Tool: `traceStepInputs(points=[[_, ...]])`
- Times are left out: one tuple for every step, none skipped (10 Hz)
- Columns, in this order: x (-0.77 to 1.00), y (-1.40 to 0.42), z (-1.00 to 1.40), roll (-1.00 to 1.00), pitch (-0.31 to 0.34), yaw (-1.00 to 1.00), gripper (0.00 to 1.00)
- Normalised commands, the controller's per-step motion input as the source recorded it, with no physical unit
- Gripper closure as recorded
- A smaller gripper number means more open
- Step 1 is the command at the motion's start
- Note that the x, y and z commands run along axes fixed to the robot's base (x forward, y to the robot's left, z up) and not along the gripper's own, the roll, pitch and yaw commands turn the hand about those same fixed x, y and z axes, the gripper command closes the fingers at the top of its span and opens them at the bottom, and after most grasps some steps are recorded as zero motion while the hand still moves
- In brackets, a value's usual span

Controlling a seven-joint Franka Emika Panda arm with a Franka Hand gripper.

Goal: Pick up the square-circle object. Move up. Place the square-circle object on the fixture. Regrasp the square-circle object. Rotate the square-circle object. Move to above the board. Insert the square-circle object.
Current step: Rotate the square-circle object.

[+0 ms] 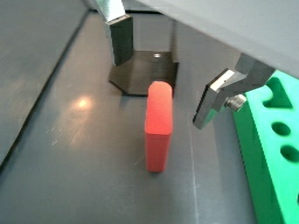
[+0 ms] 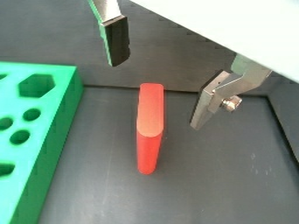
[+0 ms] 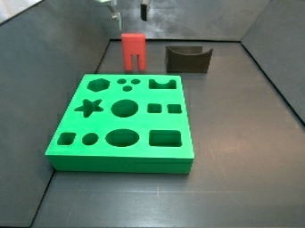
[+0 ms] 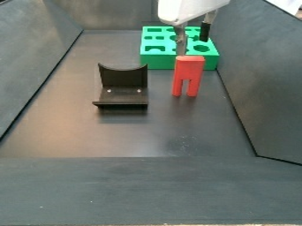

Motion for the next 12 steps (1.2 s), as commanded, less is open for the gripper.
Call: traceStepInputs(points=[[0.03,0.00,-0.03,0.00,0.004,1.00,0.00],[0.03,0.00,-0.03,0.00,0.004,1.00,0.00],[0.03,0.00,-0.03,0.00,0.004,1.00,0.00],[0.03,0.00,-0.03,0.00,0.004,1.00,0.00],[0.03,0.00,-0.03,0.00,0.004,1.00,0.00],[0.03,0.00,-0.03,0.00,0.005,1.00,0.00],[0.03,0.00,-0.03,0.00,0.005,1.00,0.00],[0.03,0.00,-0.03,0.00,0.005,1.00,0.00],[0.03,0.00,-0.03,0.00,0.005,1.00,0.00],[0.03,0.00,-0.03,0.00,0.005,1.00,0.00],[0.03,0.00,-0.03,0.00,0.006,1.00,0.00],[0.03,0.00,-0.03,0.00,0.006,1.00,0.00]])
